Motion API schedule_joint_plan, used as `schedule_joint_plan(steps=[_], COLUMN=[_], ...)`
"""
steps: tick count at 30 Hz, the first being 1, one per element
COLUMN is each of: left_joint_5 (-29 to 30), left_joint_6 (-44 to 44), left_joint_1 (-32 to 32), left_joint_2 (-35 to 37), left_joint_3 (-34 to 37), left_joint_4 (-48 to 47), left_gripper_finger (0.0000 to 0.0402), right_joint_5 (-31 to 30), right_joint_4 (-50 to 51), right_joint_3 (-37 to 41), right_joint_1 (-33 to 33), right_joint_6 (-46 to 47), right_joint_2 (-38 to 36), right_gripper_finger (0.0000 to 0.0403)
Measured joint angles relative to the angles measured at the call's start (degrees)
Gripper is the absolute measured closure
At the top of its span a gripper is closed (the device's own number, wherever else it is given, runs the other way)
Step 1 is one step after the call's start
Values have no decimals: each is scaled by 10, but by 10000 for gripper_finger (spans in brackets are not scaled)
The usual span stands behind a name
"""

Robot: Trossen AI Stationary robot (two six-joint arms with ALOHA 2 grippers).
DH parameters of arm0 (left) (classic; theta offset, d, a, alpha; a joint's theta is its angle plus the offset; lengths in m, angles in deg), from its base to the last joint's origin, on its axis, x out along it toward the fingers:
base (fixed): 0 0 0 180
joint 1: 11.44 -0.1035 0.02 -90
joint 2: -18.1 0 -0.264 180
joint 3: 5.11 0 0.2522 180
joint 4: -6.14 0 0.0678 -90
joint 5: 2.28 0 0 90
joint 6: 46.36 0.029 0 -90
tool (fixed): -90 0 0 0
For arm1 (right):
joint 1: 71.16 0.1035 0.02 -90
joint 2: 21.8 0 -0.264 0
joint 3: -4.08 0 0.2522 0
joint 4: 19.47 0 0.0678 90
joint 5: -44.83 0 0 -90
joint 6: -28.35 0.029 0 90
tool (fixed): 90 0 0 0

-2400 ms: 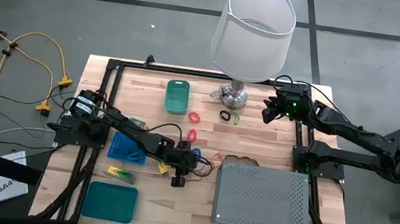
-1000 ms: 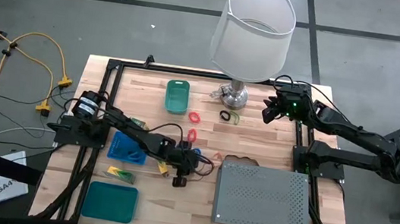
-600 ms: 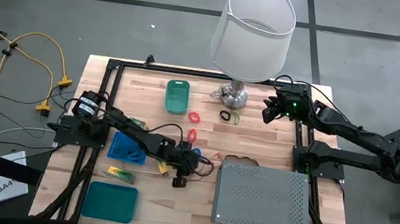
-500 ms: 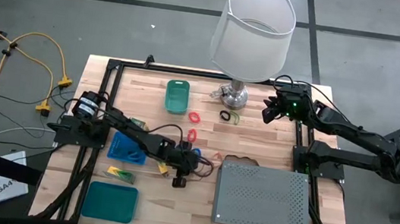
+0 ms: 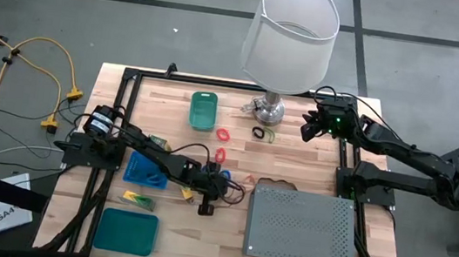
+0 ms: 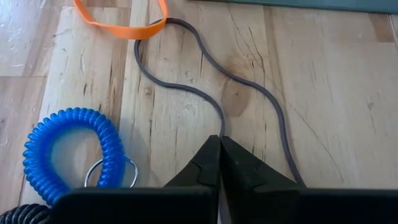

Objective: Pick & Place Office Desk Supplies
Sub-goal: Put the gray rubber bands into the top blue bin

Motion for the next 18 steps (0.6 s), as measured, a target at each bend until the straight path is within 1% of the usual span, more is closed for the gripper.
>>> schedule_joint_plan(steps=[9, 18], left_joint_5=[15, 66], left_joint_6=[27, 43], left_joint_1=[0, 0], left_joint_2=[11, 39], left_joint_3=[0, 0], left_joint_4=[-8, -36], left_gripper_finger=[401, 401], right_joint_5=[0, 0], right_joint_4=[0, 0], right_joint_3=[0, 0], right_joint_1=[0, 0], right_joint_6=[0, 0], right_joint_2=[0, 0], right_gripper_finger=[298, 298])
